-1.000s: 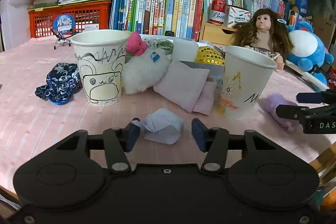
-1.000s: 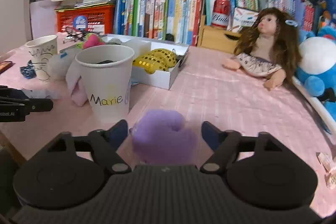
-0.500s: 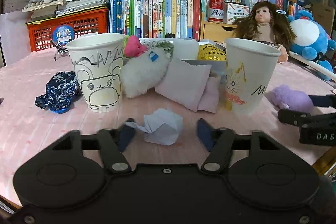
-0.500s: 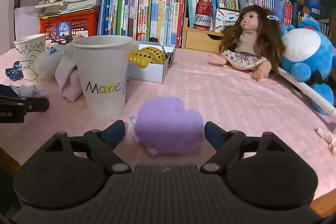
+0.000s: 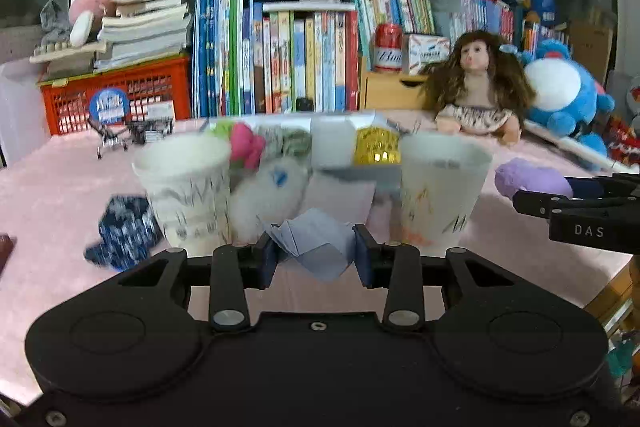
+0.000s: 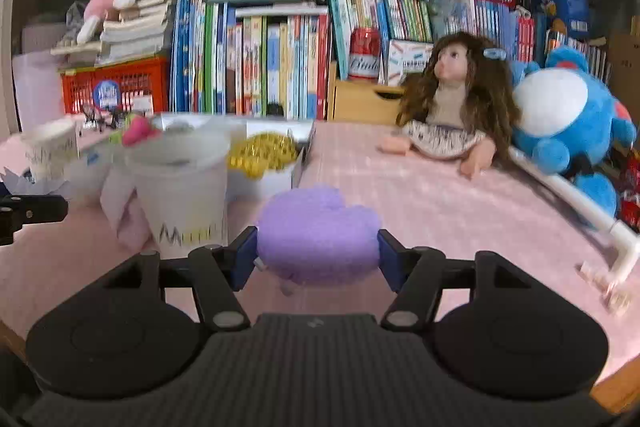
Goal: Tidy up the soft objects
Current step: 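Carry the light blue cloth and purple plush over the grey tray with both grippers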
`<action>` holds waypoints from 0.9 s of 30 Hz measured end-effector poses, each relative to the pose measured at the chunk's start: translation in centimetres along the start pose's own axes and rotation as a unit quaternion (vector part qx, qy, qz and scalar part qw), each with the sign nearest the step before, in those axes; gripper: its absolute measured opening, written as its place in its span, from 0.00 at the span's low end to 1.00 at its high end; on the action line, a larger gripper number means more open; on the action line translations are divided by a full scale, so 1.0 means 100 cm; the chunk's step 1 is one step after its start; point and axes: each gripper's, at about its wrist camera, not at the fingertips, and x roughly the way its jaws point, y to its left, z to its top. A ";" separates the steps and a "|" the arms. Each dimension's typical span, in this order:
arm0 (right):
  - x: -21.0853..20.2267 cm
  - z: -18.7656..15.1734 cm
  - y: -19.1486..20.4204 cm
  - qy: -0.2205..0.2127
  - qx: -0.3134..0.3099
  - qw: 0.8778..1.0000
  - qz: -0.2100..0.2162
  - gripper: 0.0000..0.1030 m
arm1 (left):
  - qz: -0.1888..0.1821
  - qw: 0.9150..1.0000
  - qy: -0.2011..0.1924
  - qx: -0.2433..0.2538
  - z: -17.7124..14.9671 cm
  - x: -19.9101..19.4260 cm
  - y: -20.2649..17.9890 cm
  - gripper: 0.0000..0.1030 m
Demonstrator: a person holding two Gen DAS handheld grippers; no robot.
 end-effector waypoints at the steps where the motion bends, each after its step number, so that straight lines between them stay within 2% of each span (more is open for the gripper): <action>1: -0.001 0.006 -0.002 -0.004 0.002 1.000 0.001 0.63 | -0.002 1.000 -0.001 0.000 0.007 -0.002 0.002 0.35; 7: -0.007 0.042 -0.004 -0.027 -0.002 1.000 0.010 0.63 | -0.011 1.000 -0.010 -0.011 0.047 -0.009 0.019 0.35; 11: -0.003 0.067 0.002 -0.034 -0.017 0.999 0.019 0.63 | -0.005 1.000 -0.013 0.003 0.080 -0.008 0.031 0.35; 14: 0.005 0.084 0.006 -0.032 -0.013 0.999 0.040 0.64 | 0.005 1.000 -0.023 0.010 0.099 -0.002 0.031 0.35; 18: 0.018 0.102 0.012 -0.022 -0.004 0.998 0.061 0.63 | -0.009 1.000 -0.022 -0.018 0.124 0.015 0.037 0.35; 22: 0.028 0.118 0.021 -0.014 -0.012 0.998 0.067 0.64 | -0.006 0.999 -0.030 -0.015 0.144 0.028 0.042 0.35; 27: 0.042 0.134 0.028 -0.005 -0.015 0.997 0.073 0.64 | -0.013 0.999 -0.022 -0.033 0.160 0.043 0.055 0.35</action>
